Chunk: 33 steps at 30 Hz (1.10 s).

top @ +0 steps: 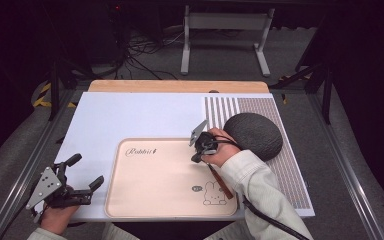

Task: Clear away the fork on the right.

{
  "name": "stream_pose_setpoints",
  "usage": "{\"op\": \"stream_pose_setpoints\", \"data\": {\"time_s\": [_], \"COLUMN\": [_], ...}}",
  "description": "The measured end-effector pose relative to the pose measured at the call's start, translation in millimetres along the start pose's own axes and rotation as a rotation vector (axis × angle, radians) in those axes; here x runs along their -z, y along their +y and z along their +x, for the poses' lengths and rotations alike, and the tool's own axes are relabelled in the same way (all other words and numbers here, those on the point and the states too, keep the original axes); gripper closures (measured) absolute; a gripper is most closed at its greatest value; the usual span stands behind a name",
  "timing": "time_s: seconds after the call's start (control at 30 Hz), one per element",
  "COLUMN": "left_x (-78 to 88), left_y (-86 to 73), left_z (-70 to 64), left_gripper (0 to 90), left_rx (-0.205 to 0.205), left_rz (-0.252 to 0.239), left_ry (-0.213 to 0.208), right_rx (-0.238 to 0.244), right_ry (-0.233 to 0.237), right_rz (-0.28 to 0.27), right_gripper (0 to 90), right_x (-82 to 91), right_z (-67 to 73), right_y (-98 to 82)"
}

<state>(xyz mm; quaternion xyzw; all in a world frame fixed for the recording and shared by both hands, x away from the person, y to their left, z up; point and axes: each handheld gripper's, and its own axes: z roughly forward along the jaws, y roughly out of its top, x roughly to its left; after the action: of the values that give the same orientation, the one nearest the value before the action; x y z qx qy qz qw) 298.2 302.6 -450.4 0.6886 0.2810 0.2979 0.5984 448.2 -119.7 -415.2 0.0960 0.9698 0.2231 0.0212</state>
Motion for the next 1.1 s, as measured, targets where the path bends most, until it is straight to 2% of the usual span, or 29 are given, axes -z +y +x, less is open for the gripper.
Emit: {"op": "stream_pose_setpoints", "data": {"time_s": [0.17,0.3,0.4,0.53,0.83,0.87,1.1], "left_x": [0.0,-0.1,-0.5,-0.4,-0.2,-0.2,-0.4], "left_y": [0.0,-0.2,-0.2,0.2,0.2,0.2,0.1], "left_z": [0.0,0.4,0.1,0.0,0.0,-0.1,-0.1], "left_gripper": [0.1,0.1,0.1,0.1,0.1,0.1,0.1], "left_rx": [0.0,0.0,-0.003,-0.001,-0.001,-0.001,0.0], "left_rz": [-0.002,-0.001,0.001,-0.002,-0.004,-0.004,-0.003], "left_ry": [0.0,-0.001,-0.003,-0.005,-0.004,-0.004,-0.004], "right_rx": [0.022,0.026,0.035,0.037,0.008,0.0,-0.035], "right_ry": [0.003,-0.01,-0.029,-0.031,-0.046,-0.064,-0.084], "right_rz": [0.019,0.016,0.033,0.036,0.052,0.061,0.078], "right_gripper": [90.0,90.0,90.0,90.0,90.0,90.0,90.0], "right_x": [-6.2,-7.8,-8.3,-9.3,-7.0,-6.2,-2.1], "right_z": [-3.0,-5.8,-6.3,-8.2,-11.9,-12.4,-17.1], "right_y": [-0.8,-2.0,-2.3,-2.8,-5.1,-5.6,-11.6]}}
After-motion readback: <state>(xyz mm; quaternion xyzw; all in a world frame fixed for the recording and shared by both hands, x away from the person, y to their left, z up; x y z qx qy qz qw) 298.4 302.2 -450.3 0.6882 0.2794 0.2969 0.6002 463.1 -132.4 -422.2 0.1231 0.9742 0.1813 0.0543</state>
